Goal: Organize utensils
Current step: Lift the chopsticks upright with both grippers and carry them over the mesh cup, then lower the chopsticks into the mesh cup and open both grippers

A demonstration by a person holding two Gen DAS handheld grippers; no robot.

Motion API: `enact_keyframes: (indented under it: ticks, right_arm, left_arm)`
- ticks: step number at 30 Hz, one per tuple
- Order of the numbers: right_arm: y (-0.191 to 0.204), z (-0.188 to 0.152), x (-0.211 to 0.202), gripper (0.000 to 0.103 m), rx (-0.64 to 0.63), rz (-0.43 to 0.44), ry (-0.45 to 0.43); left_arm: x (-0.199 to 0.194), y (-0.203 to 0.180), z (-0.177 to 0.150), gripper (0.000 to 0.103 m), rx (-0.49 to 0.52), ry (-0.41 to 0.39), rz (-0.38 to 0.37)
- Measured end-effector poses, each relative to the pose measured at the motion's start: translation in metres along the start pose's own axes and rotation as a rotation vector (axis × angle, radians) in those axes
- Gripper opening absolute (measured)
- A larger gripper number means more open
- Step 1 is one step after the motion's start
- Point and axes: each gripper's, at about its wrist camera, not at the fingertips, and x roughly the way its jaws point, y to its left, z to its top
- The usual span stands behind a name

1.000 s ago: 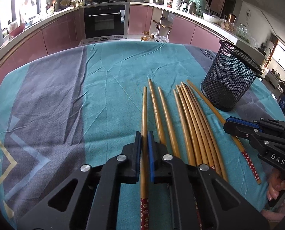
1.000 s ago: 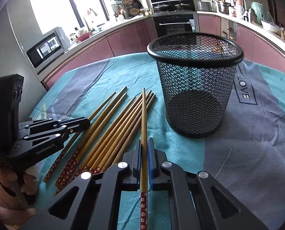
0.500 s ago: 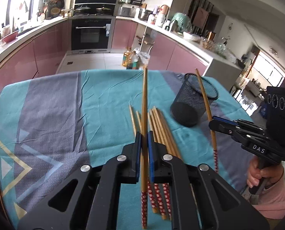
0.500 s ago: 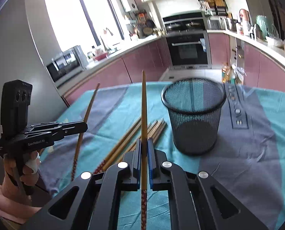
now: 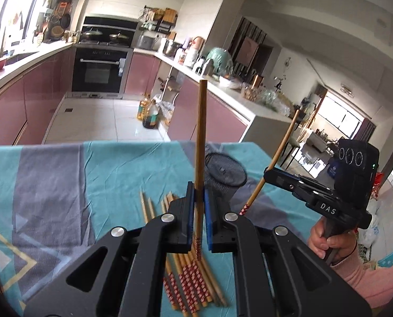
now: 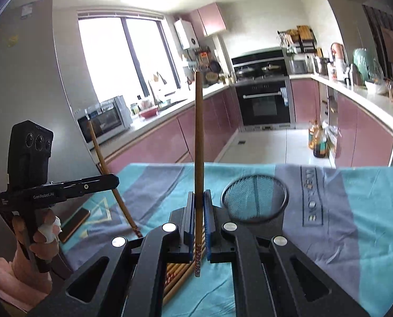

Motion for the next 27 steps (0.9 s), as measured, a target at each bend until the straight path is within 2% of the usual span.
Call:
enact_keyframes:
  ticks: [13, 16, 20, 27]
  right_arm:
    - [-0.014, 0.061, -0.018, 0.005, -0.069, -0.06, -0.143]
    - [-0.024, 0.066, -0.01, 0.005, -0.064, -0.083, -0.139]
    - [-0.039, 0.063, 0.008, 0.005, -0.055, -0.12, -0.098]
    - [-0.053, 0.045, 0.044, 0.005, -0.051, -0.133, 0.03]
  left_arm:
    - [0.013, -0.066, 0.084, 0.008, 0.088, -0.142, -0.05]
    - [0.025, -0.08, 0.095, 0.008, 0.102, -0.126, -0.051]
    - [0.052, -0.093, 0.095, 0.008, 0.133, -0.081, -0.008]
    - [0.103, -0.095, 0.067, 0.008, 0.16, 0.045, 0.018]
